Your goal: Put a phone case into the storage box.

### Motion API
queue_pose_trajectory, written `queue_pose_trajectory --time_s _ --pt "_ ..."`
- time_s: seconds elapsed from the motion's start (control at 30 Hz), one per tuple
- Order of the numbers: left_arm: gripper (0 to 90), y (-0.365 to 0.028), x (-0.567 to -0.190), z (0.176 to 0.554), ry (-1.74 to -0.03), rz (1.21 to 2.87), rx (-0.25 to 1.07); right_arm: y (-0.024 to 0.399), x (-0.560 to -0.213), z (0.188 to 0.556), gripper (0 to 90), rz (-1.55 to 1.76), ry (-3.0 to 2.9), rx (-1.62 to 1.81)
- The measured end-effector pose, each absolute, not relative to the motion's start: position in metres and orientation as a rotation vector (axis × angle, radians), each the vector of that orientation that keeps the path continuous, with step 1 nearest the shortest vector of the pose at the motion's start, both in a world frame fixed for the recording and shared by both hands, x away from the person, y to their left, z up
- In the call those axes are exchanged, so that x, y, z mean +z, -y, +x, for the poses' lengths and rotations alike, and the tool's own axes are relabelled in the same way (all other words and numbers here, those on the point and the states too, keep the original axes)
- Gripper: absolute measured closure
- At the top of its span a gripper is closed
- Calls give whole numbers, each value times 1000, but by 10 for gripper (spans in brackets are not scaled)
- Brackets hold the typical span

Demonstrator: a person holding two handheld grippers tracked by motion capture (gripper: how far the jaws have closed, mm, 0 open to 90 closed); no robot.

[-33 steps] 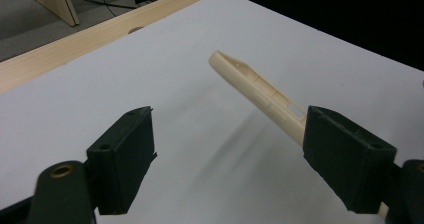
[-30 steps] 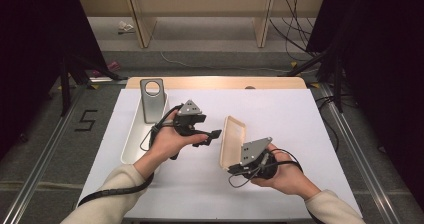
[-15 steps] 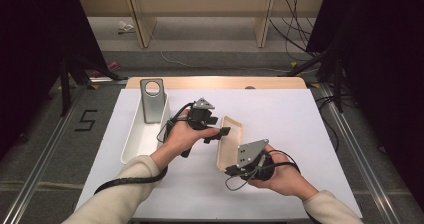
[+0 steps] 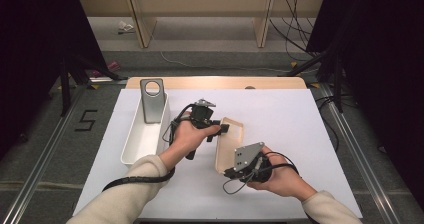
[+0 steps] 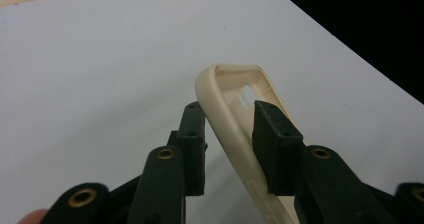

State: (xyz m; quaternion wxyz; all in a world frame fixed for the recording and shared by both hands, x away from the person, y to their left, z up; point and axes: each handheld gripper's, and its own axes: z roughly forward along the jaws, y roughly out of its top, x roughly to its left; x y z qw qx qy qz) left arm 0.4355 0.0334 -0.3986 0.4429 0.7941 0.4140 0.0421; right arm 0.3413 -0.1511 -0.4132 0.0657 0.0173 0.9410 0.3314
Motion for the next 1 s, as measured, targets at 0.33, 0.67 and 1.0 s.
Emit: queue_pose_trajectory --time_s 0.33,0.67,1.0 --pt "800 -26 -385 425 -1015 1897 70 149 -420 345 881 61 -2864 952" --pt "819 -20 -372 408 -837 1904 235 159 -424 355 809 187 -2827 953" --pt "818 -43 -372 410 -751 1844 381 174 -416 360 534 357 -2694 1058"
